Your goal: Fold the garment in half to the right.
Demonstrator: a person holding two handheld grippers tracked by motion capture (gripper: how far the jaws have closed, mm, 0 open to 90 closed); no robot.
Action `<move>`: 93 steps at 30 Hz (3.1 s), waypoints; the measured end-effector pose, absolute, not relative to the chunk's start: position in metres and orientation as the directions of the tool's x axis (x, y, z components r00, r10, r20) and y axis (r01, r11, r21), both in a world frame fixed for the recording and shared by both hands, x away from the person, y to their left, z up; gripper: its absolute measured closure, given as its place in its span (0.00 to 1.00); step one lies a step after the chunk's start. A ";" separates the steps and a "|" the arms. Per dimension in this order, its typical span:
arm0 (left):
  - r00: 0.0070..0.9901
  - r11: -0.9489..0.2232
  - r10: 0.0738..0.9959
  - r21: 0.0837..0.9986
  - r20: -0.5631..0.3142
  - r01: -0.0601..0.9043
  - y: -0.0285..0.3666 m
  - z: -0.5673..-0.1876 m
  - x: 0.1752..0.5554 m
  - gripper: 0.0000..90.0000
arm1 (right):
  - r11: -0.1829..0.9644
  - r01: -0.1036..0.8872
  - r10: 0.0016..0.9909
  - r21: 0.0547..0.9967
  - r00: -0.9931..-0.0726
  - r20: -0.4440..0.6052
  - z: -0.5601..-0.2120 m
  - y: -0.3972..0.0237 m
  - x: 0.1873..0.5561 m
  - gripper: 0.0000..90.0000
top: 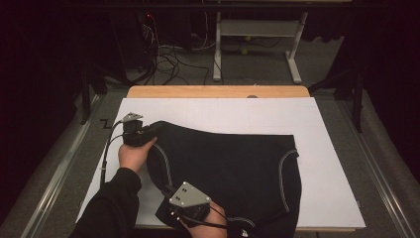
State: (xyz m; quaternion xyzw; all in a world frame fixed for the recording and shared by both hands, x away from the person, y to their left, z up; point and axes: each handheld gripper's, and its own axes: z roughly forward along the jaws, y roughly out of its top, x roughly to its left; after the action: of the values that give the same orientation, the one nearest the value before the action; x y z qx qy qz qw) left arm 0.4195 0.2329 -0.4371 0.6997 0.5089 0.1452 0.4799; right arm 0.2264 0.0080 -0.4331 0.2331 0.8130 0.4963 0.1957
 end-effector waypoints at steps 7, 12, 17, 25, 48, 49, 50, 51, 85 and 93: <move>0.411 0.005 0.871 0.840 -0.270 0.543 0.231 -0.415 0.419 0.85 | 0.375 0.155 0.577 0.914 -0.811 -0.099 -0.417 0.006 0.228 0.89; 0.406 0.021 0.870 0.845 -0.278 0.534 0.241 -0.405 0.420 0.85 | 0.370 0.132 0.559 0.920 -0.822 -0.108 -0.411 0.014 0.228 0.89; 0.377 0.035 0.885 0.847 -0.273 0.530 0.261 -0.403 0.417 0.84 | 0.377 0.112 0.531 0.919 -0.840 -0.115 -0.408 0.030 0.230 0.89; 0.328 0.062 0.904 0.845 -0.272 0.531 0.300 -0.401 0.411 0.84 | 0.385 0.084 0.482 0.919 -0.867 -0.123 -0.404 0.064 0.233 0.89; 0.299 0.095 0.903 0.821 -0.309 0.562 0.336 -0.398 0.396 0.84 | 0.379 0.080 0.441 0.922 -0.891 -0.105 -0.402 0.089 0.233 0.88; 0.306 0.087 0.902 0.821 -0.306 0.564 0.333 -0.397 0.397 0.84 | 0.376 0.080 0.445 0.923 -0.889 -0.104 -0.401 0.086 0.233 0.88; 0.311 0.080 0.900 0.819 -0.304 0.569 0.329 -0.396 0.398 0.84 | 0.373 0.080 0.450 0.924 -0.887 -0.105 -0.400 0.083 0.232 0.88; 0.319 0.071 0.900 0.820 -0.299 0.568 0.324 -0.394 0.399 0.84 | 0.366 0.081 0.457 0.927 -0.883 -0.103 -0.399 0.079 0.232 0.88; 0.431 -0.104 0.883 0.818 -0.186 0.566 0.166 -0.384 0.419 0.84 | 0.257 0.146 0.623 0.955 -0.781 -0.049 -0.414 -0.061 0.221 0.88; 0.448 -0.126 0.875 0.810 -0.181 0.573 0.134 -0.391 0.425 0.84 | 0.261 0.162 0.649 0.952 -0.759 -0.049 -0.422 -0.084 0.217 0.88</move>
State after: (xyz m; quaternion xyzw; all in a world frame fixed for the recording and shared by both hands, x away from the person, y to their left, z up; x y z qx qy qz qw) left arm 0.4253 0.1338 -0.3907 0.7301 0.4960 0.1729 0.4371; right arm 0.2168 -0.0839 -0.4220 0.2662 0.7620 0.5465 0.2231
